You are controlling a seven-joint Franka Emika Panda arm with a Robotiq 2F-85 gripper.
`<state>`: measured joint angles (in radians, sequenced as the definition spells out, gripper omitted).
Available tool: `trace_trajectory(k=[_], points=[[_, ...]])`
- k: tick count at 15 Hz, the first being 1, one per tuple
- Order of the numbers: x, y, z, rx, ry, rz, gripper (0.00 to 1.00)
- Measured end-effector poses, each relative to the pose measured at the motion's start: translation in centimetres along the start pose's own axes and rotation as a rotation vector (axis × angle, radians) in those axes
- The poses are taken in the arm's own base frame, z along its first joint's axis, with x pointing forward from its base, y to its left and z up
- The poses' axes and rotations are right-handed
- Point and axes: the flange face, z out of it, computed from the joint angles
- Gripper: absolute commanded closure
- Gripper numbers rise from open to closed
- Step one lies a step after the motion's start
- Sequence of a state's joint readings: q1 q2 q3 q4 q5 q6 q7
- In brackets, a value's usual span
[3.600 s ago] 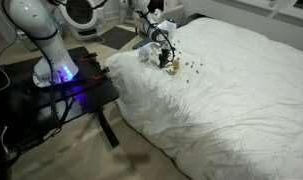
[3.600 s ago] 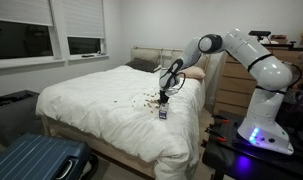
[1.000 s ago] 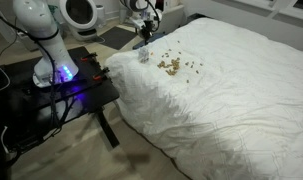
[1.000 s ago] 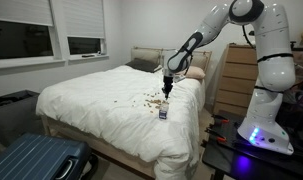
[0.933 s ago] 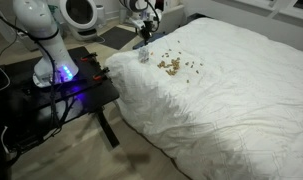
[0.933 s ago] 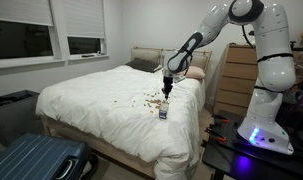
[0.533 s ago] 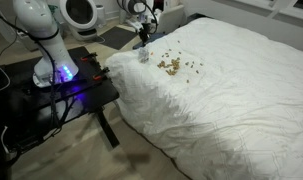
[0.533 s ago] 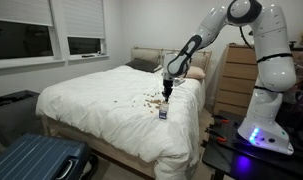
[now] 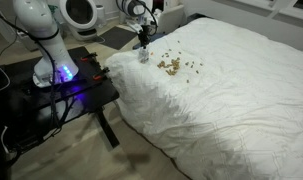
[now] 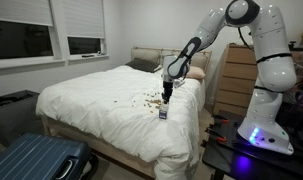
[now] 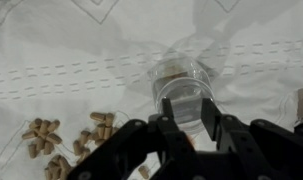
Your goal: Pick some objects from the bed and put them in the clear bottle
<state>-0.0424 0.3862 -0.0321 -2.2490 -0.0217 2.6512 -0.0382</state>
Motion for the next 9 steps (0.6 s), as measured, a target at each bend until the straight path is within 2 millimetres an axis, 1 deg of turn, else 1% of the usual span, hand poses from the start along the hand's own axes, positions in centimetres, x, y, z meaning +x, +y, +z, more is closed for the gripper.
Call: trace_trajectory(k=[4,6,9], points=[[0.1,0.2,0.1,-0.005,0.014,-0.003,0.02],[0.4,0.9,-0.3,-0.015,0.045,0.001,0.00],[0.9,2.9,-1.7,-0.028,0.095,0.035,0.00]])
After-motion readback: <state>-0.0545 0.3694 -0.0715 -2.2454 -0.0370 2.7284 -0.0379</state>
